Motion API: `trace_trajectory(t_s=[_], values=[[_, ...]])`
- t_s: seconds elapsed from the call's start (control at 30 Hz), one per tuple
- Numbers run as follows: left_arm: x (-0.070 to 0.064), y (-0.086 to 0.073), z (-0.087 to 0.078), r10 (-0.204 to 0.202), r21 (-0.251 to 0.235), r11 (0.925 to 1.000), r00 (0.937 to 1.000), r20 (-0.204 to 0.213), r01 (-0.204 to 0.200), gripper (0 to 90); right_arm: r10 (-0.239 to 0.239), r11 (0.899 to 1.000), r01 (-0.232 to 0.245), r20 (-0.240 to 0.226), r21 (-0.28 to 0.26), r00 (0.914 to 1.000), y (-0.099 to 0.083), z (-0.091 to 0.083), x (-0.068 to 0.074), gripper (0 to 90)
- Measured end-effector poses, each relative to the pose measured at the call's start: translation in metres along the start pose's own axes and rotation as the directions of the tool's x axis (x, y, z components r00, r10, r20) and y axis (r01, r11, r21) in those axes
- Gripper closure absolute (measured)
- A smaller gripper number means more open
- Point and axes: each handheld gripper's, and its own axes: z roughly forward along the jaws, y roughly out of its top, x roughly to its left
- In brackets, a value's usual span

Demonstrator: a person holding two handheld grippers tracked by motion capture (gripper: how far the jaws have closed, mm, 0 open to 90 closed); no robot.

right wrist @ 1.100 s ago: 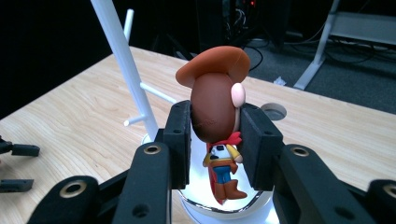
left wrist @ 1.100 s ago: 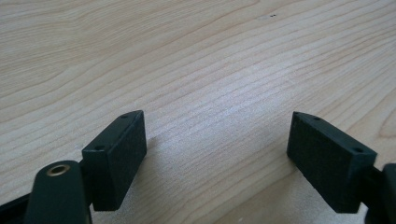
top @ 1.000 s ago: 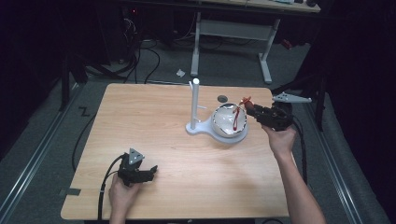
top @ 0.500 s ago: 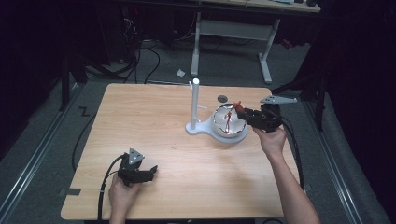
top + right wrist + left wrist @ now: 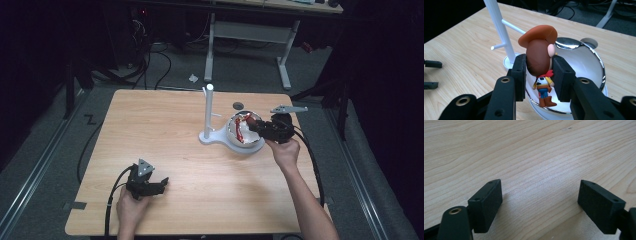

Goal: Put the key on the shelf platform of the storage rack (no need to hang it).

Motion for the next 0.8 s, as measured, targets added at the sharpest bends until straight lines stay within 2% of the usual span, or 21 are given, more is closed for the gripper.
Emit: trace_trajectory(t_s=[0.37, 0.8], values=[[0.0, 0.0, 0.0, 0.0, 0.0, 1.0, 1.0, 0.0, 0.0, 20.0, 0.002, 1.0, -0.002, 0.0, 0.029, 1.0, -0.004, 0.015, 0.001, 66.7], [0.0, 0.0, 0.0, 0.0, 0.0, 1.0, 1.0, 0.0, 0.0, 20.0, 0.024, 0.996, -0.027, 0.031, 0.084, 0.9992, -0.01, 0.034, -0.004, 66.6]])
